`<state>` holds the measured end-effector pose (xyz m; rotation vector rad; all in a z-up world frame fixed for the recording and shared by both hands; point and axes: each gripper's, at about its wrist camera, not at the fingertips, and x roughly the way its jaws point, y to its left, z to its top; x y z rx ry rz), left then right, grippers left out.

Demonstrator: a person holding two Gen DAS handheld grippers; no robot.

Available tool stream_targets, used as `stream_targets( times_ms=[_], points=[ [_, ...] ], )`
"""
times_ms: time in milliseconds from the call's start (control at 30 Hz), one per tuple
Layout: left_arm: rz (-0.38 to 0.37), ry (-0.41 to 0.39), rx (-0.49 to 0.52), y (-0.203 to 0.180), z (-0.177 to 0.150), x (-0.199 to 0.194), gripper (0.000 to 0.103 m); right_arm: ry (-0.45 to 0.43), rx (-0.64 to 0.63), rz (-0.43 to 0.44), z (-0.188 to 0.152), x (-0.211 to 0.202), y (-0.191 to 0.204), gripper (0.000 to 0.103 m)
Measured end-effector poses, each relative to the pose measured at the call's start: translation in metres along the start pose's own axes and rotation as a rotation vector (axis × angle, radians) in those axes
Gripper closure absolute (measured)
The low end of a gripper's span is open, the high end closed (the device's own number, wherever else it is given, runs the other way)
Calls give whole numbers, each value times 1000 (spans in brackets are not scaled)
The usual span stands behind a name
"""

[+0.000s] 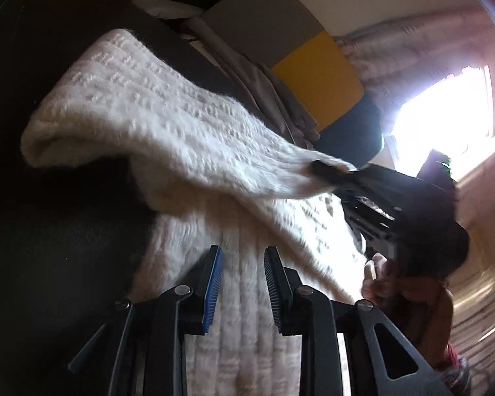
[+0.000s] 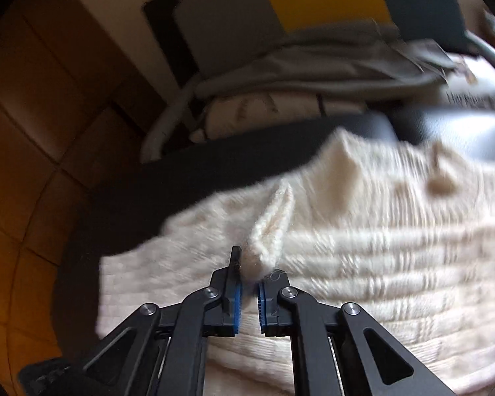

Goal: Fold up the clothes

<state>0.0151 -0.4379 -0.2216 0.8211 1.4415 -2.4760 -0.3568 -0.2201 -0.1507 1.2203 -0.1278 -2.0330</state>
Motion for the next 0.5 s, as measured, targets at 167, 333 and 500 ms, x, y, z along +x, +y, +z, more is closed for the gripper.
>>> stream_targets(
  times_ms=[167, 333, 500],
  points=[
    [49, -36, 30, -9, 23, 18, 74, -54, -87, 45, 30, -40, 28, 95],
    [162, -24, 72, -9, 33, 30, 74, -135, -130, 14, 52, -77, 31, 95],
    [204, -20, 132, -10, 28, 25, 74, -169, -5, -35, 42, -105, -31, 95]
  ],
)
